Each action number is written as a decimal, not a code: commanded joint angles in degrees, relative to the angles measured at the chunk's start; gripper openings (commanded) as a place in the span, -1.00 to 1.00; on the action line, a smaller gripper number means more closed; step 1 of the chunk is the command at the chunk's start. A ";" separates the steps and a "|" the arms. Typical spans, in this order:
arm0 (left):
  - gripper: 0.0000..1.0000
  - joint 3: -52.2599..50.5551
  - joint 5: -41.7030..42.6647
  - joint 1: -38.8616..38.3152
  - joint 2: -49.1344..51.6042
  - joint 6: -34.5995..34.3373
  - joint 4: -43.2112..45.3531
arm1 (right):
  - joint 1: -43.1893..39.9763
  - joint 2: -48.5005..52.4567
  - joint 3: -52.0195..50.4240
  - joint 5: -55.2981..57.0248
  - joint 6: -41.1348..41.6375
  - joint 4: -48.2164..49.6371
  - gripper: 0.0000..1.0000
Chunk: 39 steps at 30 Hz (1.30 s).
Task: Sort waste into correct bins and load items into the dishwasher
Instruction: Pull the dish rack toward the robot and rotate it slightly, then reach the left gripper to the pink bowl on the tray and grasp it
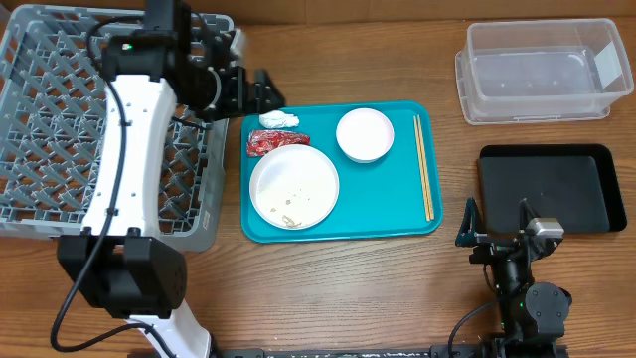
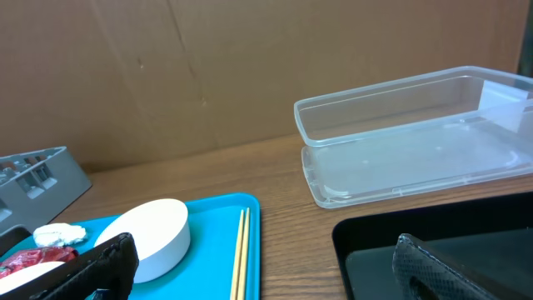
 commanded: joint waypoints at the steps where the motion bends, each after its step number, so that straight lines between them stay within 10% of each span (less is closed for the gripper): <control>1: 0.86 1.11 -3.41 -7.56 0.07 -0.33 1.11 | 0.31 -0.63 -0.59 0.39 -0.42 0.35 0.99; 10: 0.70 0.94 -39.69 -26.29 0.52 -4.37 12.55 | 0.31 -0.63 -0.59 0.37 -0.42 0.33 0.99; 39: 0.53 0.94 -34.38 -36.48 16.37 11.06 20.94 | 0.31 -0.63 -0.59 0.39 -0.42 0.35 0.99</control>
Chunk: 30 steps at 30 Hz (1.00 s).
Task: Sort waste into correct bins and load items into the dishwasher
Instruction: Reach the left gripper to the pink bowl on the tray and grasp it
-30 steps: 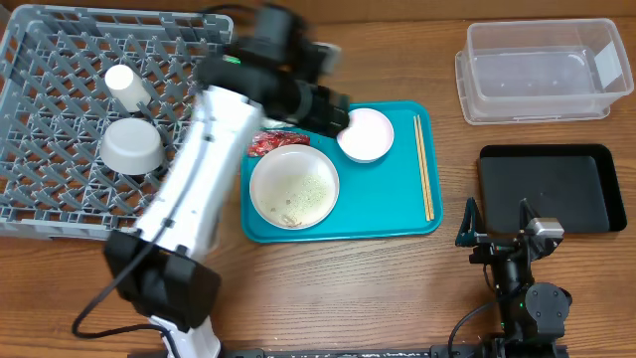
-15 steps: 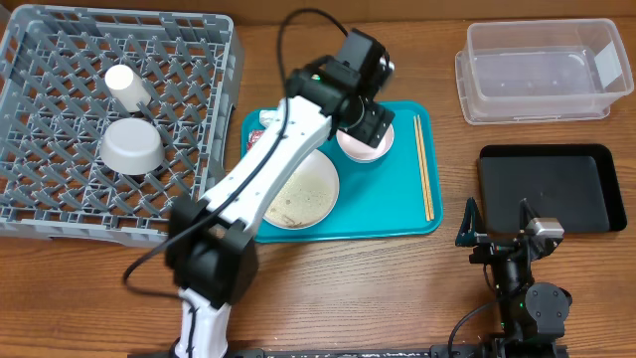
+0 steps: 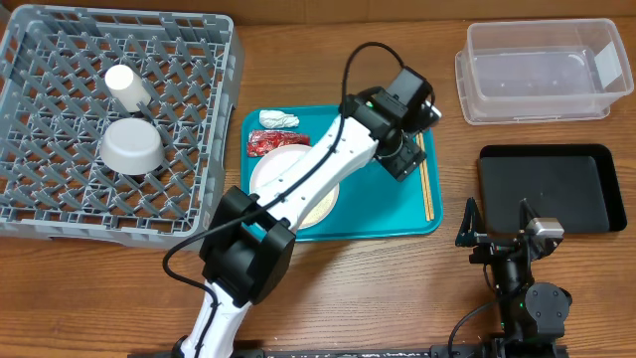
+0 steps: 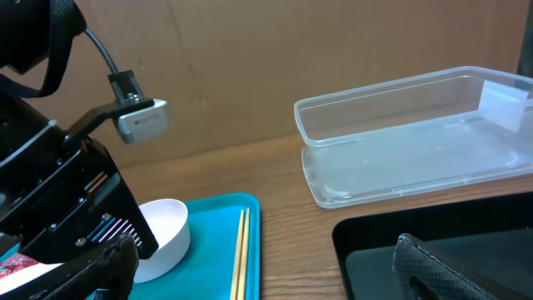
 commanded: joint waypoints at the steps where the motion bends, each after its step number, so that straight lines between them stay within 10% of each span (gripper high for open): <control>1: 0.51 0.83 -2.01 1.09 0.00 1.66 0.26 | 0.31 -0.63 -0.59 0.37 -0.39 0.35 0.99; 15: 0.42 0.81 -1.27 0.81 8.02 0.57 -0.81 | 0.31 -0.63 -0.59 0.37 -0.39 0.35 0.99; 22: 0.03 2.64 -3.15 0.87 8.02 -1.79 -0.61 | 0.31 -0.63 -0.59 0.37 -0.39 0.35 0.99; 26: -0.88 6.56 -3.15 0.87 7.98 -3.61 -2.14 | 0.31 -0.63 -0.59 0.37 -0.39 0.33 0.99; 30: -0.92 13.09 -3.15 0.92 7.98 -5.90 -5.88 | 0.31 -0.63 -0.59 0.37 -0.39 0.33 0.99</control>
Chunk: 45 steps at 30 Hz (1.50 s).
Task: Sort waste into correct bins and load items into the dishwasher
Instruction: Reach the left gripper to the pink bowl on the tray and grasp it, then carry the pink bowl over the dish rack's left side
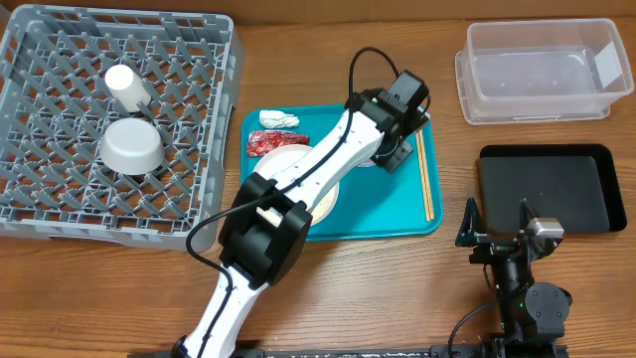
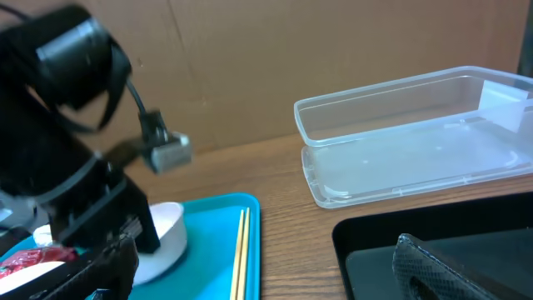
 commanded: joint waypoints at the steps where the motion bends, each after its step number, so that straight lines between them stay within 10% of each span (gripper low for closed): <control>1: -0.92 7.02 -0.39 0.04 -0.13 -2.45 -2.47 | 0.31 -0.63 -0.59 0.39 -0.42 0.33 0.99; 10: -0.92 28.87 -3.58 3.93 -0.20 -11.96 -17.07 | 0.31 -0.63 -0.59 0.37 -0.42 0.33 0.99; 20: -0.92 47.21 17.62 23.96 -0.20 -22.10 -30.29 | 0.31 -0.63 -0.59 0.37 -0.42 0.35 0.99; 31: -0.92 47.34 41.42 50.25 0.81 -17.70 -31.82 | 0.31 -0.63 -0.59 0.37 -0.42 0.35 0.99; 45: -0.92 42.91 41.16 68.78 0.85 -17.25 -33.29 | 0.31 -0.63 -0.59 0.37 -0.42 0.35 0.99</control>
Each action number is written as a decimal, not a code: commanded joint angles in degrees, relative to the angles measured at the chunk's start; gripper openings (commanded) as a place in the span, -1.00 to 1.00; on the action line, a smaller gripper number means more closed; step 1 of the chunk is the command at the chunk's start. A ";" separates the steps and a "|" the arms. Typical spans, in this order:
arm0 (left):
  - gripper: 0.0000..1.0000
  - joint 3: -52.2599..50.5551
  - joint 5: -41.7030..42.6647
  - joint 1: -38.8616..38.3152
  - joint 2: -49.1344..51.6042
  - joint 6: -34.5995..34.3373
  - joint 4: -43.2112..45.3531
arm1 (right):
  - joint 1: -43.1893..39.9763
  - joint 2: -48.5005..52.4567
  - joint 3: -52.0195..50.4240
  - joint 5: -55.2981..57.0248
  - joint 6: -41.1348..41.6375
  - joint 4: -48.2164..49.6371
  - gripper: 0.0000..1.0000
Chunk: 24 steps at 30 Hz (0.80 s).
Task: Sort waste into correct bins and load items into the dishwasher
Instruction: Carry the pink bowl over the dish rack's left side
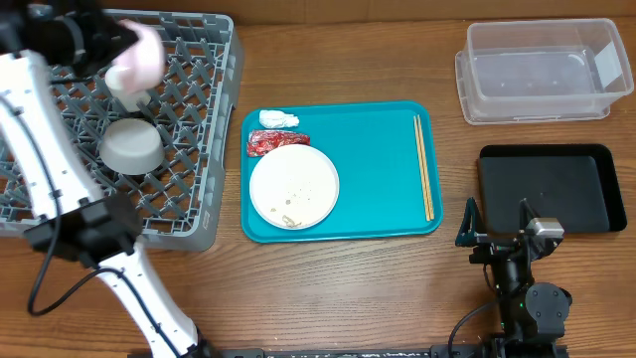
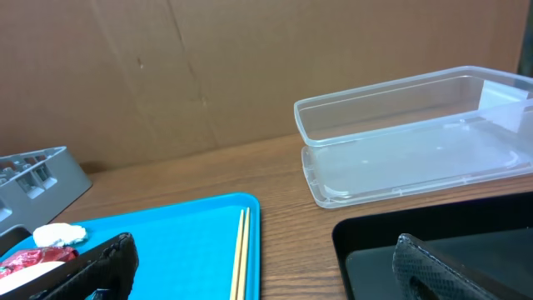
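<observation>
My left gripper (image 1: 111,42) hangs blurred over the back of the grey dish rack (image 1: 199,119), shut on the small white bowl (image 1: 139,55). Under it in the rack are a white cup (image 1: 124,94) and a larger pale bowl (image 1: 132,147). The blue tray (image 1: 378,189) holds a white plate (image 1: 293,186), a red wrapper (image 1: 276,141), a white crumpled tissue (image 1: 278,119) and a pair of chopsticks (image 1: 424,164). My right gripper (image 1: 495,227) rests open near the table's front, by the black bin; in its wrist view the right gripper (image 2: 266,275) holds nothing.
A clear plastic bin (image 1: 542,70) stands at the back right, with a black bin (image 1: 552,189) in front of it. The right wrist view shows the chopsticks (image 2: 241,250) on the tray's edge, the clear bin (image 2: 416,142) and a brown cardboard wall behind.
My left gripper was down on the small white bowl on the tray. Now it is over the rack's back left part with the bowl in it, and the tray's spot is bare.
First my left gripper was by the rack's right edge, with the small bowl on the tray. Then it was over that bowl, then down on it. Now the bowl is held above the rack. My right arm stayed still throughout.
</observation>
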 commanded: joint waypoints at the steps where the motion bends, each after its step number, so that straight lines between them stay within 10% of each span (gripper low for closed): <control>1: -0.92 -1.33 -0.48 5.64 0.68 1.03 -1.66 | 0.33 -0.63 -0.59 0.39 -0.39 0.31 0.99; 6: -0.92 -6.40 -0.33 12.61 0.68 2.23 -1.20 | 0.33 -0.63 -0.59 0.39 -0.39 0.33 0.99; 16: -0.91 -23.50 32.13 20.63 0.72 13.57 9.60 | 0.33 -0.63 -0.59 0.39 -0.39 0.33 0.99; 24: -0.92 -36.46 34.75 23.32 0.72 13.53 19.39 | 0.33 -0.63 -0.59 0.39 -0.39 0.33 0.99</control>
